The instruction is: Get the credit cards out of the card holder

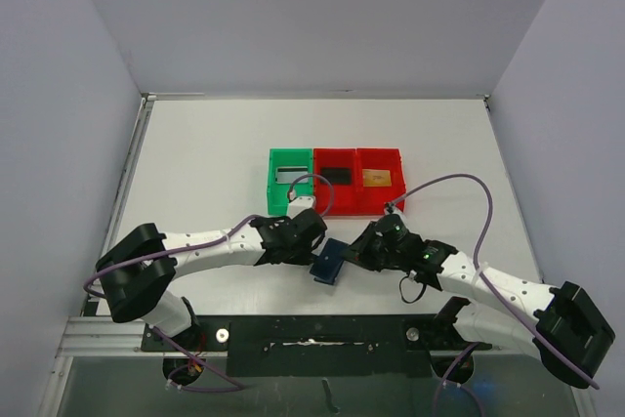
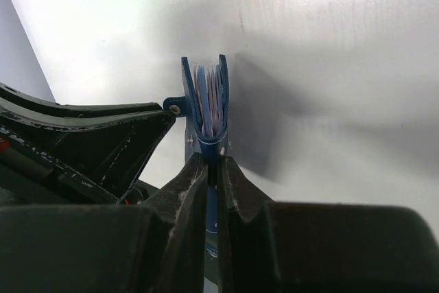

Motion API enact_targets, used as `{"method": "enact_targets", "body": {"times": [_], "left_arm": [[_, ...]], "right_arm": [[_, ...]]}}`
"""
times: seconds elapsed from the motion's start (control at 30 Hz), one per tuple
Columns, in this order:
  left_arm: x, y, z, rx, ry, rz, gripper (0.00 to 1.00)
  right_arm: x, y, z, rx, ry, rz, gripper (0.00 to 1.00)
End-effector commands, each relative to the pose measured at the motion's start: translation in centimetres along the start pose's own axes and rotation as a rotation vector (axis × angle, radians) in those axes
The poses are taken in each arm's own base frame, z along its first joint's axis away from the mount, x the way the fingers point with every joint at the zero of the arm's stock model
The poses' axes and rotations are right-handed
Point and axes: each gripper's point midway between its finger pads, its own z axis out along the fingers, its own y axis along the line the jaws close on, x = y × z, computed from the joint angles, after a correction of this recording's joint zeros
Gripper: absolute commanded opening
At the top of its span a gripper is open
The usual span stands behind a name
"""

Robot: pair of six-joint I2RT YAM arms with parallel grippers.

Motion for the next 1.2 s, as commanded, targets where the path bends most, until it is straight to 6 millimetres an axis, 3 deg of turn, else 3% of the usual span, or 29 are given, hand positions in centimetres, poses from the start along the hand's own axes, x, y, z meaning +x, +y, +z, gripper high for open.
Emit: {"method": "enact_targets", "body": {"times": [0.0,0.23,0.43,0.6,0.67,0.8,0.9,1.0,1.17], "left_arm": [[-0.8,-1.3,0.0,0.064,-0.032,-0.013,0.23],[-0.7,-4.0,0.1,0.216,-0.019,-0.022,0.28],[-0.6,-4.0,0.1,0.218,-0.01,-0.021,0.17],[-0.2,-4.1,0.0,0.243,0.001,-0.012,0.07],[-0.1,-4.1,0.0,0.246,0.002,-0.011,0.01],[0.0,-4.0,-0.3,0.248,0.002,-0.028,0.0],[0.1,-3.9,-0.4,0.264,-0.005,-0.04,0.0],[0.4,-3.9,-0.2,0.269,0.0,-0.044,0.07],[0.1,-4.4,-0.1,0.281,-0.006,-0.044,0.31]], "right_arm": [[-0.3,0.3,-0.4,-0.024,-0.005,-0.013,0.0],[0.0,-1.1,-0.3,0.013,0.007,-0.016,0.0],[0.2,-1.8,0.2,0.033,0.027,-0.028,0.06],[-0.6,-2.7,0.2,0.099,0.025,-0.061,0.23],[-1.1,-2.8,0.1,0.114,0.014,-0.072,0.37],[-1.8,-3.3,-0.4,0.175,-0.008,-0.11,0.6],[-2.2,-2.7,-0.7,0.186,-0.004,-0.141,0.64],[-2.0,-1.7,-0.8,0.157,0.016,-0.16,0.63],[-0.9,0.0,-0.4,0.082,0.06,-0.149,0.61]]}}
